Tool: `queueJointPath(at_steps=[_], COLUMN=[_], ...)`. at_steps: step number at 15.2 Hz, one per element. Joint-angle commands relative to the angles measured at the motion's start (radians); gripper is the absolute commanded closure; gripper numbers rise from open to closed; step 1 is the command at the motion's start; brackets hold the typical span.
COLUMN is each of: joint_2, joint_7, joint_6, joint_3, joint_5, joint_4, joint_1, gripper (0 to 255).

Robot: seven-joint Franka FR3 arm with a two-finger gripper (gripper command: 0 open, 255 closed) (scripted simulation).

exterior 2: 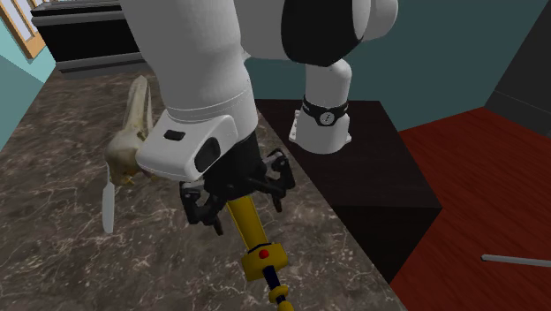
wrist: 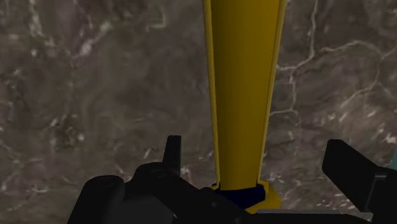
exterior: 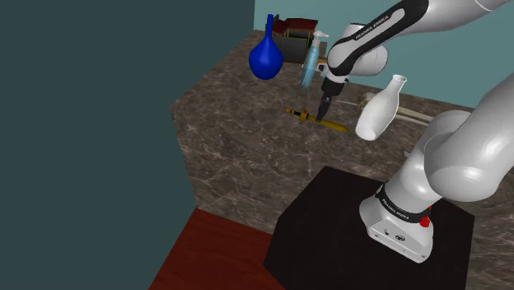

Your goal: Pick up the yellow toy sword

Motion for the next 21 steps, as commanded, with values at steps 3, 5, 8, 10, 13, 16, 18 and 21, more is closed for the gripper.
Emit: queueJointPath(at_steps=[3,5,8,10,13,16,18,21], joint_2=[0.080,0.080,0.082,0.079,0.078,0.062,0.028,-0.019], joint_7=[-0.076,-0.076,-0.078,-0.076,-0.074,-0.059,-0.027,0.013], joint_6=[0.069,0.069,0.069,0.068,0.066,0.055,0.025,-0.021], joint_3=[-0.019,-0.018,-0.019,-0.019,-0.019,-0.017,-0.011,0.000], joint_5=[0.090,0.090,0.091,0.088,0.087,0.068,0.029,-0.020], joint_4=[-0.008,-0.008,-0.006,-0.007,-0.007,-0.006,-0.002,0.006], joint_1=[0.027,0.026,0.026,0.025,0.025,0.021,0.011,-0.004], gripper=[0,0,255,255,255,255,255,255])
